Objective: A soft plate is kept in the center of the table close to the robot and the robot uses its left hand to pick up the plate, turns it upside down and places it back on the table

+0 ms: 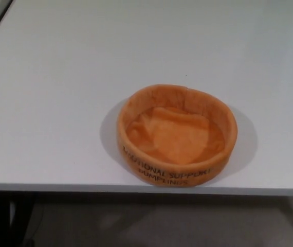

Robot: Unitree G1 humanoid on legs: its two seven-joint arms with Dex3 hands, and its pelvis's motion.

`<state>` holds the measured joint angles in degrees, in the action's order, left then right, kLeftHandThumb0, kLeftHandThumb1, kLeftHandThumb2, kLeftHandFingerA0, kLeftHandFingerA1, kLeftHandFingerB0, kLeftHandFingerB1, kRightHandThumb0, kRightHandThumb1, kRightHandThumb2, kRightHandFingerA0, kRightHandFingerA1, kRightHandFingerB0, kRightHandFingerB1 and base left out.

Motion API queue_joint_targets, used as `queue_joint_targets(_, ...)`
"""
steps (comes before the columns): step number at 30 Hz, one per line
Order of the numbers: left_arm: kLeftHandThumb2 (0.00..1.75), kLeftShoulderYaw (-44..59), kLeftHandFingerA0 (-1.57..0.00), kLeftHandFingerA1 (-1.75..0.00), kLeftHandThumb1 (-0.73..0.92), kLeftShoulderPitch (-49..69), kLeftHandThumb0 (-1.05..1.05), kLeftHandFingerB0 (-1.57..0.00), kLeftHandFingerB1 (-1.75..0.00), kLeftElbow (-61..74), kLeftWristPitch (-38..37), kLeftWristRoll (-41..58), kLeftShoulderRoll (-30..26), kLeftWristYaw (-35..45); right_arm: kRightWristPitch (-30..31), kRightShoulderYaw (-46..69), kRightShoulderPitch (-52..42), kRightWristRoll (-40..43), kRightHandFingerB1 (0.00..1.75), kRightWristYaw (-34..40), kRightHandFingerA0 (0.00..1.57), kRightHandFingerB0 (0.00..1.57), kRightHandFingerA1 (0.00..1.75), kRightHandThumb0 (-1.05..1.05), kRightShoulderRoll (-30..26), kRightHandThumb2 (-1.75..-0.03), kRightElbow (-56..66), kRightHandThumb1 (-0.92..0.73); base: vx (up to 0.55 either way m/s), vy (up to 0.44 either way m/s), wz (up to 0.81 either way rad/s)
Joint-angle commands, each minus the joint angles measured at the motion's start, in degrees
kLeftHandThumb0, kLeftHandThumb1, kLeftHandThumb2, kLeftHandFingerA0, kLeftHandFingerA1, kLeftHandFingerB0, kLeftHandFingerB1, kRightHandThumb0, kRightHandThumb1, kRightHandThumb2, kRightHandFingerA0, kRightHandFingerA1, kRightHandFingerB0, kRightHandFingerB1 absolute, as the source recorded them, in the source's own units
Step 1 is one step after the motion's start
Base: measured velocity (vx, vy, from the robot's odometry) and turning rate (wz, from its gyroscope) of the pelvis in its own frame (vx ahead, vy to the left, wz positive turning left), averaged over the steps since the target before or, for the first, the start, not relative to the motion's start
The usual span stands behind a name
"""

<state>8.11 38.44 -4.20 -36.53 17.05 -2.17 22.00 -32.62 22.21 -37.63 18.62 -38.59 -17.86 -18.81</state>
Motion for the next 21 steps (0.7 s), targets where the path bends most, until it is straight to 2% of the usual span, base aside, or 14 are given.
queue_joint_targets(1, 0.74, 3.29, -0.16, -0.37, 0.92, 2.23, -0.95, -0.12, -0.28, 8.18, 2.28, 4.11, -0.32, -2.44, -0.07, 0.51, -3.11, 2.46, 0.27, -0.23, 0.13, 0.06, 0.52, -0.81, 0.84, -1.09, 4.83, -0.76, 0.00, 0.000, 0.00)
queue_joint_targets(4, 0.71, 5.16, -0.17, -0.35, 0.92, 2.83, -0.97, -0.14, -0.28, 13.81, 4.64, 6.05, -0.74, -3.57, 0.23, 0.71, -3.12, 2.16, 0.27, 0.11, 0.14, 0.05, 0.51, -0.79, 1.04, -1.09, 4.18, -0.75, 0.00, 0.000, 0.00)
queue_joint_targets(5, 0.70, 5.85, -0.17, -0.35, 0.92, 2.89, -0.97, -0.14, -0.28, 16.03, 5.45, 6.93, -0.91, -3.96, -0.44, 0.73, -2.28, 1.97, 0.23, -0.12, 0.19, 0.07, 0.42, -0.79, 0.98, -0.72, 2.65, -0.92, 0.00, 0.000, 0.00)
queue_joint_targets(7, 0.69, 6.56, -0.18, -0.35, 0.92, 2.97, -0.98, -0.15, -0.28, 17.96, 6.14, 7.22, -0.73, -4.31, -1.32, 0.62, -1.89, 1.90, 0.23, -0.46, 0.19, 0.06, 0.44, -0.80, 1.00, -0.74, 2.20, -0.92, 0.00, 0.000, 0.00)
queue_joint_targets(8, 1.12, 7.60, -0.12, -0.46, 0.71, 2.22, -0.92, -0.04, -0.38, 20.19, 5.65, 7.00, -0.52, -5.26, -1.83, 0.58, -1.80, 1.62, 0.25, -0.34, 0.19, 0.08, 0.43, -0.79, 1.08, -0.73, 1.95, -0.92, 0.00, 0.000, 0.00)
queue_joint_targets(9, 1.12, 8.06, -0.12, -0.46, 0.71, 1.91, -0.92, -0.04, -0.38, 21.09, 5.63, 6.87, -0.35, -5.55, -1.97, 0.59, -1.78, 1.51, 0.25, -0.25, 0.19, 0.08, 0.43, -0.79, 1.11, -0.73, 1.82, -0.92, 0.00, 0.000, 0.00)
queue_joint_targets(10, 0.68, 8.49, -0.19, -0.35, 0.92, 1.10, -0.97, -0.16, -0.27, 21.78, 5.80, 6.69, -0.37, -5.85, -1.75, 0.49, -1.75, 1.80, 0.25, -0.34, 0.18, 0.08, 0.43, -0.79, 1.26, -0.73, 1.86, -0.92, 0.00, 0.000, 0.00)
queue_joint_targets(12, 0.68, 9.50, -0.21, -0.34, 0.91, -1.75, -0.97, -0.15, -0.27, 22.82, 5.94, 6.71, -0.85, -6.64, -1.62, 0.39, -1.80, 1.98, 0.24, -0.61, 0.18, 0.07, 0.43, -0.79, 1.31, -0.73, 1.55, -0.92, 0.00, 0.000, 0.00)
queue_joint_targets(13, 1.10, 9.97, -0.12, -0.45, 0.72, -3.39, -0.94, -0.05, -0.38, 23.19, 5.86, 6.83, -1.00, -6.95, -1.65, 0.39, -1.84, 1.88, 0.24, -0.64, 0.19, 0.07, 0.42, -0.79, 1.30, -0.73, 1.32, -0.92, 0.00, 0.000, 0.00)
queue_joint_targets(14, 1.10, 10.17, -0.12, -0.45, 0.72, -4.13, -0.94, -0.05, -0.38, 23.29, 5.78, 6.90, -0.90, -6.97, -1.74, 0.43, -1.86, 1.73, 0.24, -0.55, 0.19, 0.07, 0.42, -0.79, 1.28, -0.73, 1.19, -0.92, 0.00, 0.000, 0.00)
queue_joint_targets(15, 0.69, 11.31, -0.21, -0.34, 0.92, -7.65, -0.97, -0.15, -0.26, 24.68, 7.01, 5.14, -1.84, -8.68, -1.44, 0.41, -1.87, 1.63, 0.24, -0.33, 0.19, 0.07, 0.42, -0.81, 1.32, -0.73, 1.23, -0.92, 0.00, 0.000, 0.00)
queue_joint_targets(19, 0.71, 13.86, -0.23, -0.35, 0.92, -18.84, -0.95, -0.18, -0.28, 24.95, 7.57, -0.15, -4.24, -11.64, -1.03, 0.28, -2.49, 1.81, 0.26, -0.20, 0.18, 0.06, 0.46, -0.79, 1.34, -0.72, 3.13, -0.92, 0.00, 0.000, 0.00)
queue_joint_targets(21, 0.69, 13.88, -0.29, -0.35, 0.91, -24.24, -0.93, -0.23, -0.28, 26.14, 10.67, -3.09, -6.52, -12.78, -0.29, 0.21, -2.45, 1.63, 0.23, -0.19, 0.20, 0.08, 0.42, -0.80, 1.19, -0.72, 2.25, -0.92, 0.00, 0.000, 0.00)
